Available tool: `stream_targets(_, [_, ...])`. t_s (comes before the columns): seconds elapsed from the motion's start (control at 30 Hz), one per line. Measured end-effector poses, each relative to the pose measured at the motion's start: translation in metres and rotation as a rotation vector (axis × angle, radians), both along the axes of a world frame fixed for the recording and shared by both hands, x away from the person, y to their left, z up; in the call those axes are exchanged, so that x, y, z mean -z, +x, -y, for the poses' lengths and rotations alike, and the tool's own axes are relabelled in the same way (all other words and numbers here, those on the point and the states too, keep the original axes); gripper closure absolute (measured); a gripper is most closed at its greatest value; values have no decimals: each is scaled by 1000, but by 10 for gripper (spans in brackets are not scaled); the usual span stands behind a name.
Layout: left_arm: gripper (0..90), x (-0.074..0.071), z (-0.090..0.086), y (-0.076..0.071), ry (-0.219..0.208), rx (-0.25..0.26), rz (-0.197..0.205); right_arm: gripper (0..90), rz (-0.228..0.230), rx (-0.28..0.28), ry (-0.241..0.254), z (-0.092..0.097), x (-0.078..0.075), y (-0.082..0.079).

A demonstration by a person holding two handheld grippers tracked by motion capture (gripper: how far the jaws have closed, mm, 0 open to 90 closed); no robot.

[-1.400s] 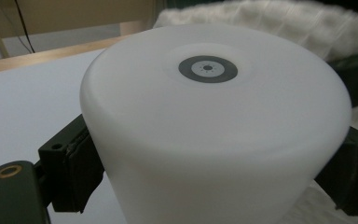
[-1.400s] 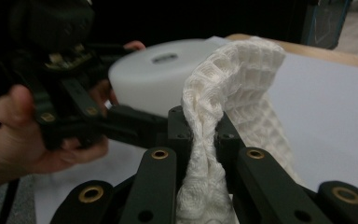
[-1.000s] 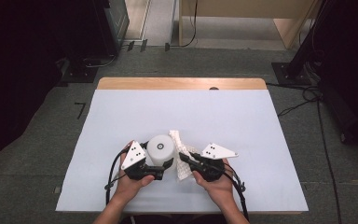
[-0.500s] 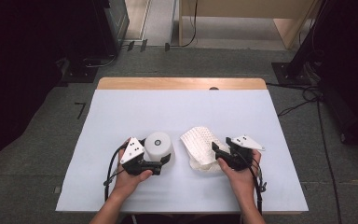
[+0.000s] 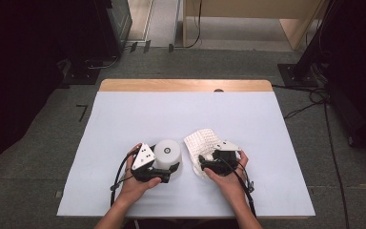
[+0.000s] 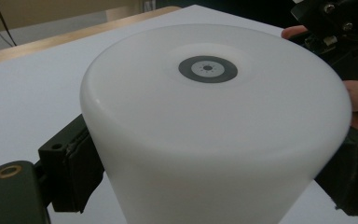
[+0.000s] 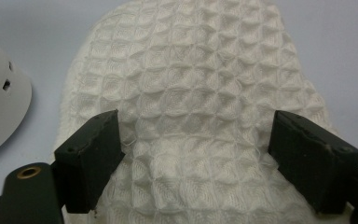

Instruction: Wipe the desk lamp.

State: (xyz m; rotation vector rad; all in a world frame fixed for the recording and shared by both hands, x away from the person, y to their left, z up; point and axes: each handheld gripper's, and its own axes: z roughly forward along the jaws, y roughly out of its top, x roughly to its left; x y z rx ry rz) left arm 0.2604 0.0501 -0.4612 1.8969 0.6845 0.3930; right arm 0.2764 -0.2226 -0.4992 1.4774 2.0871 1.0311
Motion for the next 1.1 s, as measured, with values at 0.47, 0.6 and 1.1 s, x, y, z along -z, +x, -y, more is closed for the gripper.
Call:
stream_targets(0.47, [22, 1, -8, -17, -9, -59, 33, 275, -5, 6, -89, -2, -1, 1])
stream_targets(0.6, [22, -1, -10, -24, -21, -79, 42, 457, 6, 3, -81, 1, -3, 0])
stream_targets(1.1, [22, 4, -5, -28, -10, -110, 0, 0, -36, 49, -94, -12, -1, 11])
